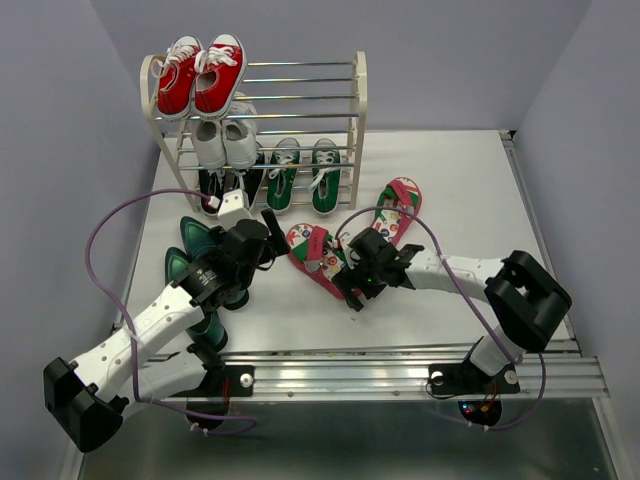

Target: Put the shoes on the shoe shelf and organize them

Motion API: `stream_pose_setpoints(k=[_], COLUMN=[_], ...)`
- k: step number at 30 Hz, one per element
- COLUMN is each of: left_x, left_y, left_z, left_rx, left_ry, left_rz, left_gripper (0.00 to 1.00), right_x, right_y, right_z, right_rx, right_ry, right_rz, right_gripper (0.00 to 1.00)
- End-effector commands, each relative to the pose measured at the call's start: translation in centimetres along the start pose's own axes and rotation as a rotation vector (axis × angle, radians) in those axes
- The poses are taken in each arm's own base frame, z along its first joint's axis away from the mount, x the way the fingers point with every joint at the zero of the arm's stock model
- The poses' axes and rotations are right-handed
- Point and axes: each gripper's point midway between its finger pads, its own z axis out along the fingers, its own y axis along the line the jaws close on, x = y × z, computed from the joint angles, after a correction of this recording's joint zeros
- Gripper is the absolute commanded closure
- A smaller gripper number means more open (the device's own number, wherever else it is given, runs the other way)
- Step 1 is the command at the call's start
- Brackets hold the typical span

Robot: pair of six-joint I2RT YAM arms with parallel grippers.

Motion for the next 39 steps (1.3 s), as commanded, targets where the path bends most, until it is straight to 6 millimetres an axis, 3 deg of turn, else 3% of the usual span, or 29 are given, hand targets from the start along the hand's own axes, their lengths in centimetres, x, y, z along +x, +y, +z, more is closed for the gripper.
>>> stream_pose_setpoints(k=[1, 10, 19, 28, 34, 39], left_x=[-2.2, -2.2, -2.3, -2.3, -2.2, -2.0], left_y=[-0.4, -0.2, -0.3, -0.3, -0.3, -0.3], left_z=[-0.3, -0.2, -0.2, 0.0, 0.1, 0.3], left_rx=[-0.002, -0.012, -0.013, -0.014, -0.018, -0.025], left_ry=[-0.060, -0.065, -0.069, -0.069, -0.065, -0.057], left_rz=[-0.017, -0.014, -0.008, -0.002, 0.002, 0.007], left_gripper=[0.01, 0.01, 0.01, 0.01, 0.01, 0.01], right_x=[-1.6, -2.2, -5.4, -6.1, -7.5, -8.1], right_y=[0.1, 0.6, 1.1, 1.5, 0.6, 0.7], right_z=[1.0, 2.6, 3.1, 3.9, 3.4, 4.6], right_rx=[0.010, 0.039, 0.040, 0.013, 0.064, 0.077], right_ry=[-0.059, -0.048, -0.173, -0.213, -0.299, -0.309], right_rz=[-0.037, -0.117, -0.037, -0.051, -0.040, -0.039], right_gripper=[0.00, 0.00, 0.00, 0.00, 0.00, 0.00])
